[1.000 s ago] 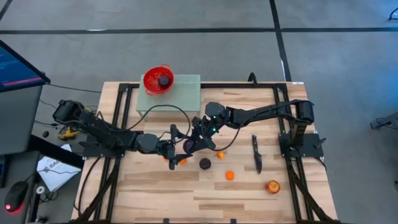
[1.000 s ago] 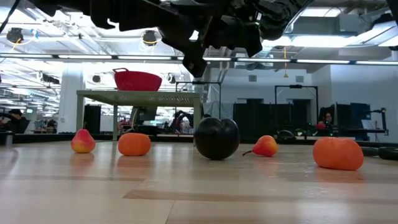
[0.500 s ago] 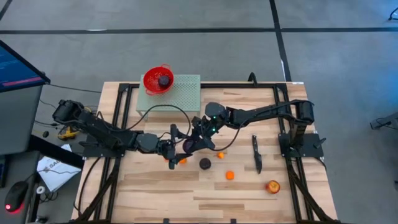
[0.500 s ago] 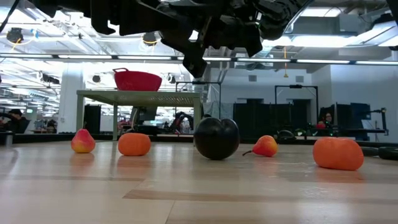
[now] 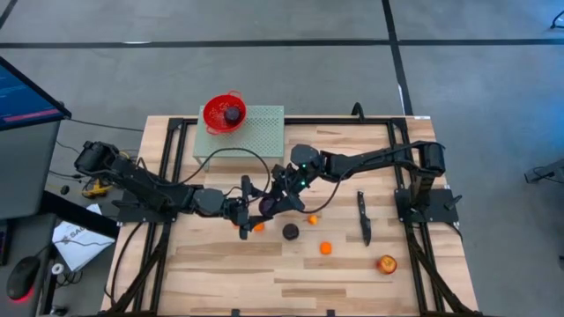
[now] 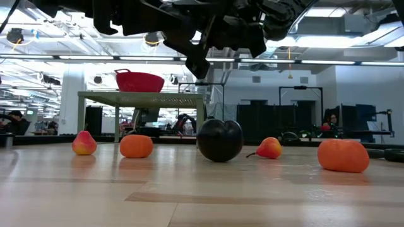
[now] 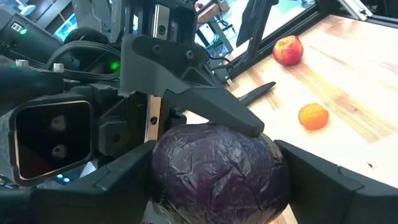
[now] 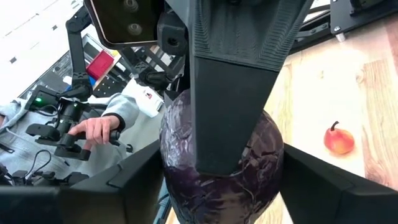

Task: Pick & Place Fruit
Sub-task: Put the left purple plum into the red strainer bowl

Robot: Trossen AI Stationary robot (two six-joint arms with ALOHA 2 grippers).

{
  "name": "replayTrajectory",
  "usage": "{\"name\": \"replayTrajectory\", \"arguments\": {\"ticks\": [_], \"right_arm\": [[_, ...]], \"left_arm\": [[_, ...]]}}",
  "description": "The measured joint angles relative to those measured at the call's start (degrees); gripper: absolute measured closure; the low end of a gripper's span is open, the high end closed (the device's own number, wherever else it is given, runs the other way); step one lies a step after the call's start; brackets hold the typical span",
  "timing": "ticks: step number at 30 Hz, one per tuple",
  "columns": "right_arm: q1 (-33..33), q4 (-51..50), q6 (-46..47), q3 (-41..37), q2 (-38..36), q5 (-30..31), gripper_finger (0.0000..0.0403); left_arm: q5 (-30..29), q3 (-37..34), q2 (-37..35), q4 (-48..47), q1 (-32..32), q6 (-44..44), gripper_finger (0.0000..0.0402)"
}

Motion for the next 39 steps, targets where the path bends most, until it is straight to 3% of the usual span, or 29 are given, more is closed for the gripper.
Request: {"name": "replayTrajectory", "arguments": {"ticks": [9, 12, 14, 17, 21, 24, 29, 34, 39], "right_arm": [[-4.0, -2.7, 2.1, -0.1, -1.3, -5.8, 0.0011], [-5.6, -9.5, -0.7, -0.1, -2.7, -5.8, 0.0010], [-6.4, -15.0, -3.6, -0.1, -4.0, -4.3, 0.0017], [-5.7, -19.0, -7.3, -1.4, -6.8, 3.1, 0.0026], [-1.0, -18.6, -8.0, -5.0, -8.2, 17.4, 0.0031], [3.6, -15.6, -7.9, -6.5, -8.0, 28.9, 0.0034], [9.2, -7.1, -8.0, -6.6, -4.9, 39.1, 0.0034], [11.4, 2.7, -8.0, -6.5, -3.7, 39.2, 0.0035], [11.6, 3.5, -8.1, -6.6, -3.8, 39.2, 0.0035]], "left_arm": [[0.1, 0.0, -0.3, 0.0, -1.3, -5.1, 0.0097], [-2.3, 0.0, -1.1, 0.0, -2.9, -8.4, 0.0100], [-7.0, 0.0, -2.3, -0.6, -4.5, -9.5, 0.0101], [-17.6, 0.0, -5.0, -1.0, -7.5, -9.5, 0.0100], [-34.9, 0.0, -11.2, -1.1, -9.1, -8.6, 0.0094], [-41.3, 0.0, -17.8, -1.1, -6.0, -7.4, 0.0094], [-39.7, 0.0, -27.9, -1.2, 6.5, -1.2, 0.0098], [-26.3, -0.4, -31.4, -2.1, 23.1, -5.2, 0.0097], [-14.2, -0.6, -27.7, -11.0, 39.3, -16.6, 0.0098]]}}
